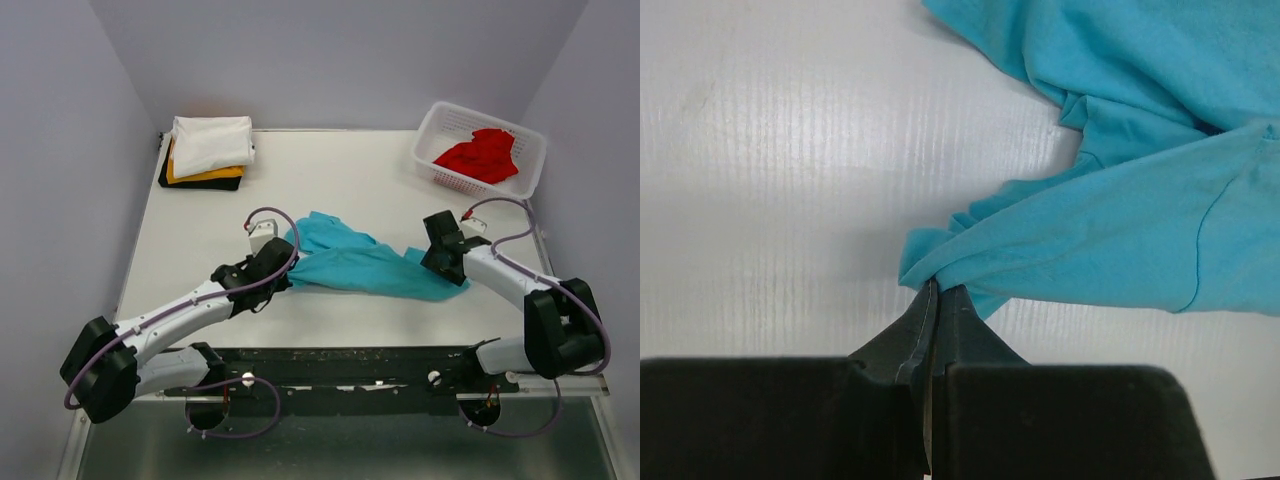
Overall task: Fold and stack the t-shirts
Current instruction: Flatten out the tshirt
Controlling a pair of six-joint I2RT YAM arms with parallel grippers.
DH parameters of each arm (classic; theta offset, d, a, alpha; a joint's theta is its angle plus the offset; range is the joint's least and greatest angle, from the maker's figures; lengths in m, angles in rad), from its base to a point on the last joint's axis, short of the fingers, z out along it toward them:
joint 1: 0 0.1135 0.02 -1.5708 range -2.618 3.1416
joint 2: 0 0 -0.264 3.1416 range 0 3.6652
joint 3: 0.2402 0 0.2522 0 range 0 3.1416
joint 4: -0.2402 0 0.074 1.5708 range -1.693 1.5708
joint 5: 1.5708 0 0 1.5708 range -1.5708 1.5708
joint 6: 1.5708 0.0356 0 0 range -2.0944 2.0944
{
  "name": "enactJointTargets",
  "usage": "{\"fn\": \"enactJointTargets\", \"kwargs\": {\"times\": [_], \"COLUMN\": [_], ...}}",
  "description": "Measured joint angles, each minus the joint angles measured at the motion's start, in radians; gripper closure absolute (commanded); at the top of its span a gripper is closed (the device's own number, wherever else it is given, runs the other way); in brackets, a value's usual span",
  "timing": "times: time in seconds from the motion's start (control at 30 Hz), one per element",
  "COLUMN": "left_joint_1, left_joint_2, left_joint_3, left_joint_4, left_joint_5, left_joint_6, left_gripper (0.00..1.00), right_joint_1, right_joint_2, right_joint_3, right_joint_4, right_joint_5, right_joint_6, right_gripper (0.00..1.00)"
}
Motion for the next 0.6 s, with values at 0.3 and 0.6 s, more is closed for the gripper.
{"fn": "enactJointTargets", "kwargs": {"times": [0.3, 0.6], "left_joint_1": [0.0, 0.0], "left_joint_2": [-0.019, -0.044], "left_joint_3": [-0.018, -0.024], "left_joint_4": [-0.001, -0.007], "left_joint_5": [-0.006, -0.014], "left_joint_6": [-0.006, -0.011], "left_gripper": [1.0, 1.0], "right_joint_1": [0.0, 0.0], "right_joint_2": [-0.175, -0.262], "right_joint_3": [-0.109, -0.101], "right_joint_4": [-0.025, -0.062], "right_joint_5": [-0.151, -0.205], "right_joint_6": [0.026, 0.002], "right_gripper": [0.85, 0.99]}}
